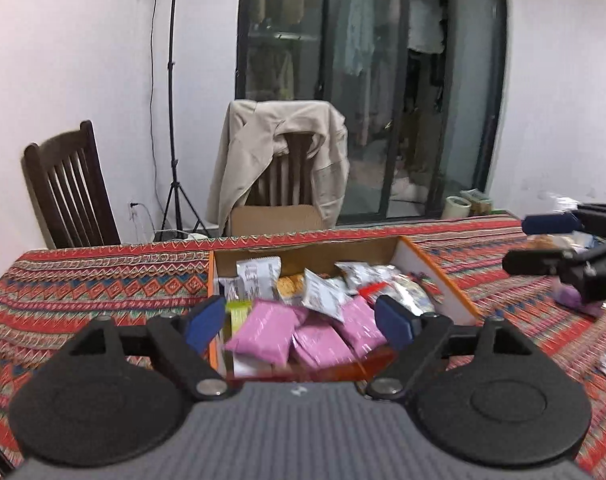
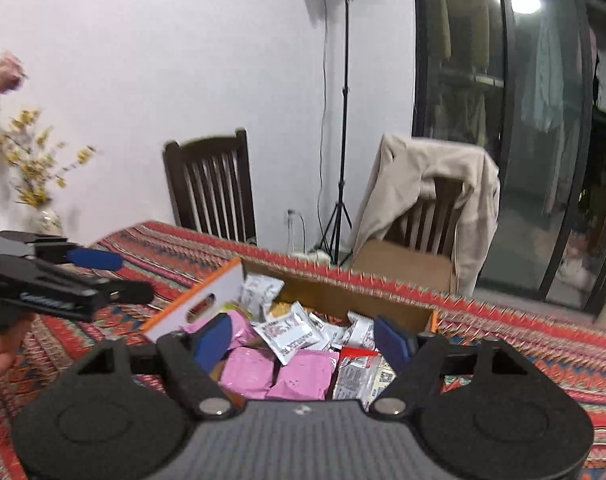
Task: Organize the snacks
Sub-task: 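Withdraw both grippers from the box back toward the remaining packets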
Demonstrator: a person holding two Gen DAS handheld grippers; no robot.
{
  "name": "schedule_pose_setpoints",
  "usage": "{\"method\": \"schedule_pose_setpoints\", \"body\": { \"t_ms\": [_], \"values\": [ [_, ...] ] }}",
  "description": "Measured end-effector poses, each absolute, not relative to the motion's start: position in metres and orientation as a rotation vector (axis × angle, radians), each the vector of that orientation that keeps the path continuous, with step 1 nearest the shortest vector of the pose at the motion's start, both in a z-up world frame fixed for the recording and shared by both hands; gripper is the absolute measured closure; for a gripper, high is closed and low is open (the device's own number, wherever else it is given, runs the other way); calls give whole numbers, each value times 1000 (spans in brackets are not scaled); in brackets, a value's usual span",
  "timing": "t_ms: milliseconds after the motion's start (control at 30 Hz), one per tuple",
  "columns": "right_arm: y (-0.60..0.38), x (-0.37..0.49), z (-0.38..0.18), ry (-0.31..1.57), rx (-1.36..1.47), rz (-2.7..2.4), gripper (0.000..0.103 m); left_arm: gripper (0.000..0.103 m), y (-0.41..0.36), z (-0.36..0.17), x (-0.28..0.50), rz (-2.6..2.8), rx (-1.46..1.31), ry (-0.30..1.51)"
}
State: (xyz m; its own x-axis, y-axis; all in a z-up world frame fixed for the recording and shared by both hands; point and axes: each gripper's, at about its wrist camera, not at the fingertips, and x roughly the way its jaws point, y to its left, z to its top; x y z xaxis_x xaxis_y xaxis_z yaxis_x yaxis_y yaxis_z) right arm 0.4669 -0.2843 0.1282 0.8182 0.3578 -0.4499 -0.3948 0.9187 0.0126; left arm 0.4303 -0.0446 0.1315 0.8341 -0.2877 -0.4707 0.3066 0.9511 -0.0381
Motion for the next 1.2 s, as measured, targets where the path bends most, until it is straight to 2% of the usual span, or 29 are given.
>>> {"method": "schedule_pose_setpoints", "body": {
  "t_ms": [233,400,633,933,1200],
  "values": [
    [-296,364,138,395,-135,431,17,8,-24,130,312,-339,46,403],
    [-302,304,115,398,-133,454,16,7,-16,108,250,-254,12,374],
    [-300,233,68,440,-88,464,15,6,-17,66,189,-170,-43,430],
    [-294,196,9,553,-52,445,15,6,-15,25,174,-126,-45,553],
    [-287,207,-6,587,-46,433,15,6,-20,12,198,-159,-32,589]
  ]
}}
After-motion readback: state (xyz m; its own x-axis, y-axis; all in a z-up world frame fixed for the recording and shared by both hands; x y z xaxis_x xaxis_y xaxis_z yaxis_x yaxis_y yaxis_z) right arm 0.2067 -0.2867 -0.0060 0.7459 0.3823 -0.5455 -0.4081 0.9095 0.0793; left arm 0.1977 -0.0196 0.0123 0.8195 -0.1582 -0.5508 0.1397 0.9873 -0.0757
